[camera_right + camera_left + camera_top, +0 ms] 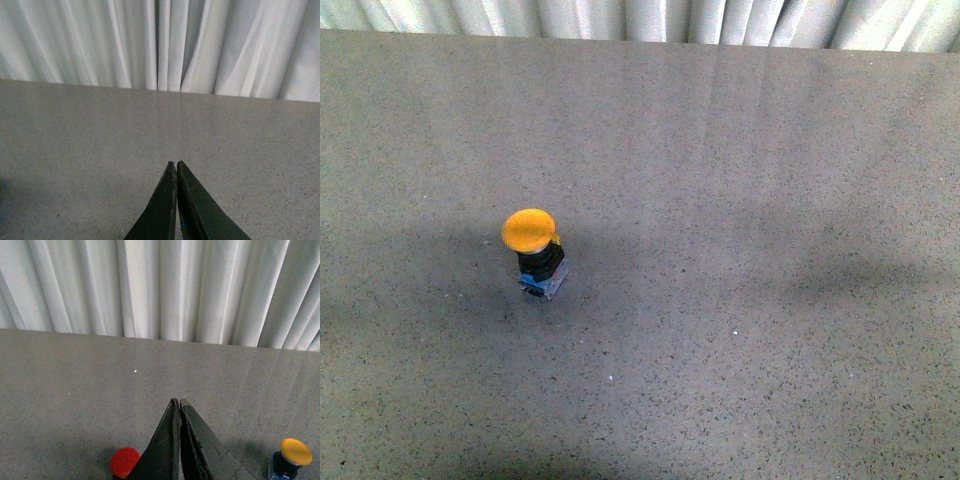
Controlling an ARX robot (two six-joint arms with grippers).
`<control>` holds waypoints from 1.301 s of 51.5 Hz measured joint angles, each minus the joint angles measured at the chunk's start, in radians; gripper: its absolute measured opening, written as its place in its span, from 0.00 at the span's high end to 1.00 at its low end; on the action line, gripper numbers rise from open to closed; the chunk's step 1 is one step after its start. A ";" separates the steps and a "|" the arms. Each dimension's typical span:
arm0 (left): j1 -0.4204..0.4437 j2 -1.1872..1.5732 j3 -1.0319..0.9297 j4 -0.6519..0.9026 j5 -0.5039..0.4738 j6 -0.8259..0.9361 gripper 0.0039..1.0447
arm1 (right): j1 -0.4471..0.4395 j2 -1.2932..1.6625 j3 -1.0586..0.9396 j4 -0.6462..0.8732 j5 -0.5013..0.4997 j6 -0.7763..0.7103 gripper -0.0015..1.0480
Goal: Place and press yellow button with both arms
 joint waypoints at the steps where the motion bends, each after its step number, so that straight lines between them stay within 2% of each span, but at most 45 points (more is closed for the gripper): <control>1: 0.000 0.000 0.000 0.000 0.000 0.000 0.99 | 0.000 -0.024 0.000 -0.019 0.001 0.000 0.99; 46: 0.000 0.000 0.000 0.000 0.000 0.000 0.99 | -0.002 -0.526 -0.002 -0.481 0.000 0.000 0.99; 67: 0.000 0.000 0.000 0.000 0.000 0.000 0.99 | -0.002 -0.628 -0.002 -0.584 0.000 0.000 0.99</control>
